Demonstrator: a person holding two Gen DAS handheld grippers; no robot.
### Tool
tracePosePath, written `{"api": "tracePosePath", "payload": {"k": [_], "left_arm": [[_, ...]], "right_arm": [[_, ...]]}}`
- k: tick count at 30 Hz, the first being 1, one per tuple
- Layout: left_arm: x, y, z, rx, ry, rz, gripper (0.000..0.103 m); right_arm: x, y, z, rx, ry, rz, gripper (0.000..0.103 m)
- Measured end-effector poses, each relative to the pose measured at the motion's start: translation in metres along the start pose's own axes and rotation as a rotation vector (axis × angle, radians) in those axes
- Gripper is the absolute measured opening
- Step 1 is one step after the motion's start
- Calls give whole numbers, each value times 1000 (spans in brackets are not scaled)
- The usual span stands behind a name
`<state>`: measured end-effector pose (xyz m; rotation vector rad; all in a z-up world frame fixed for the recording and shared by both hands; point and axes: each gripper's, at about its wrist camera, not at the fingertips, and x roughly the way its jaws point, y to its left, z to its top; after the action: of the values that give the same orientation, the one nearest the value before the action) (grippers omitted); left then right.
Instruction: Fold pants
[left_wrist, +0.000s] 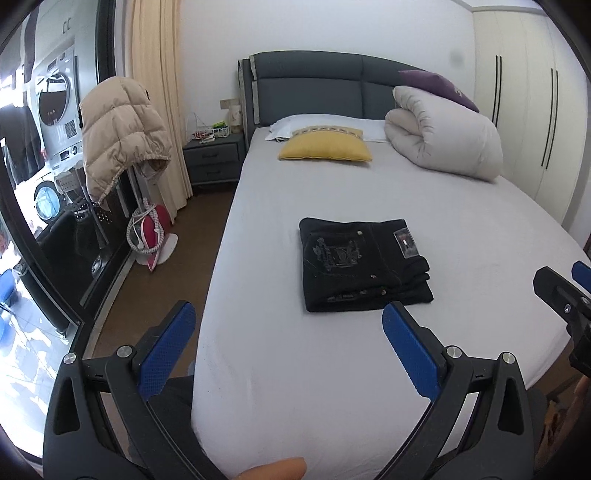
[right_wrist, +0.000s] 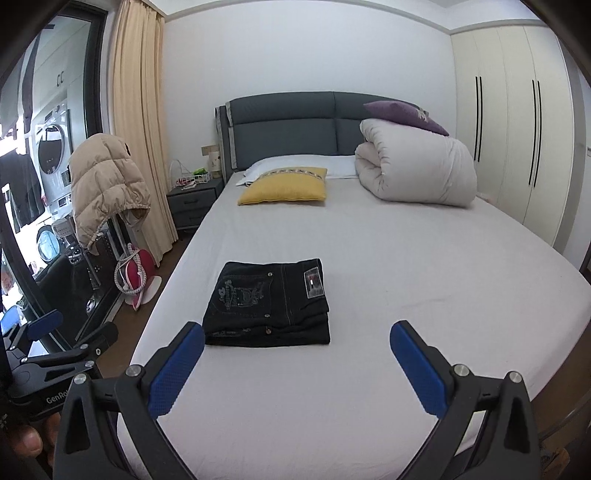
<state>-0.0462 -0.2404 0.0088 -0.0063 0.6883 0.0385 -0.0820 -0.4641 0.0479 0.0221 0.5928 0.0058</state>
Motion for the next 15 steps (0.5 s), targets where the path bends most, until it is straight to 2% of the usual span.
{"api": "tracePosePath", "payload": {"k": [15], "left_arm": [[29,-3,0,11,56,-22,103]], "right_arm": [[2,3,-4,-11,28,-15,103]]}}
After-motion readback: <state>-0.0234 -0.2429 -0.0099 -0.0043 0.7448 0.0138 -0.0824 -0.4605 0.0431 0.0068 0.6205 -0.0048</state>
